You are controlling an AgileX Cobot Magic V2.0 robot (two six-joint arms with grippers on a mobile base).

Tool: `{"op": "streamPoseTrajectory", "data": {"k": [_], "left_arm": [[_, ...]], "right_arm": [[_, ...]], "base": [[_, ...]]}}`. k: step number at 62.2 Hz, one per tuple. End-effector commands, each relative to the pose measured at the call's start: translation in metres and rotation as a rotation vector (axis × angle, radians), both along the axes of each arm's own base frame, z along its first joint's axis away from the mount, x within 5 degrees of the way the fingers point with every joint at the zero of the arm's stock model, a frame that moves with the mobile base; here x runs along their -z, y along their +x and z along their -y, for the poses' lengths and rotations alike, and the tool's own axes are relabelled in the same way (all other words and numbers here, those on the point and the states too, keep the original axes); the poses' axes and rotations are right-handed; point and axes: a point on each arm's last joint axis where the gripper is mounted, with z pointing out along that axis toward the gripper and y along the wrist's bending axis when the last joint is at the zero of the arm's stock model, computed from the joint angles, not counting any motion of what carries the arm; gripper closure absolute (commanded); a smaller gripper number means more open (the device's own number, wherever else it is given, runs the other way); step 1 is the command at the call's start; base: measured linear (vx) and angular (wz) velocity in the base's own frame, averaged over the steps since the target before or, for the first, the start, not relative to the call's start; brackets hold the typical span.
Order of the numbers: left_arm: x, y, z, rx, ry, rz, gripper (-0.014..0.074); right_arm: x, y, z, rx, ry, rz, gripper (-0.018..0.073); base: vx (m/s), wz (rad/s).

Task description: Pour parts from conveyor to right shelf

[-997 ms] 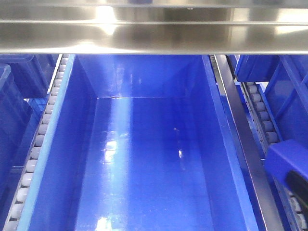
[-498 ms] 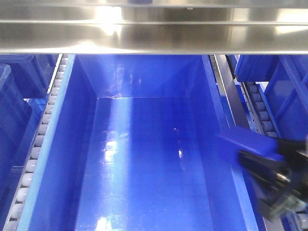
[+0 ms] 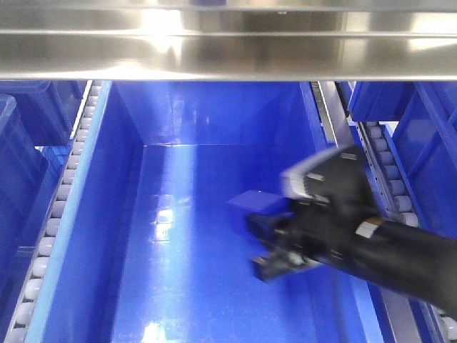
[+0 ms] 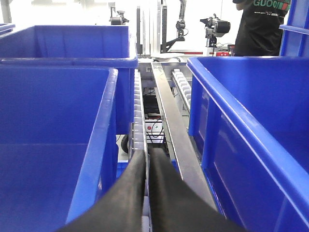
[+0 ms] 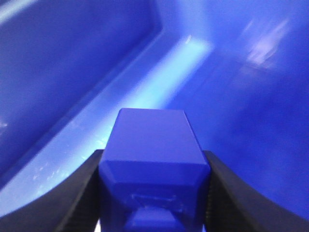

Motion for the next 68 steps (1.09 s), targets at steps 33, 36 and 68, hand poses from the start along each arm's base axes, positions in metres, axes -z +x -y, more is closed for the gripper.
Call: {"op": "streamPoseTrajectory", "data": {"k": [33,36,68], "left_arm": [[0.003,0.000,0.000,0.001,-0.010,0.053,0.0603],[0.003,0.000,0.000,0.001,-0.010,0.053,0.0603],[0.003,0.000,0.000,0.001,-0.010,0.053,0.0603]], "right_arm": [[0.033,0.064,-0.050,0.010,-0.054,-0.112,0.0070],[0.033,0.065,-0.049,0.016,-0.049,-0.116,0.0062],[-0.020,0.048,-0.022,0.064,0.063,0.017,0.0062]], "base": [[0.00,0.00],[0.00,0.00],[0.00,0.00]]}}
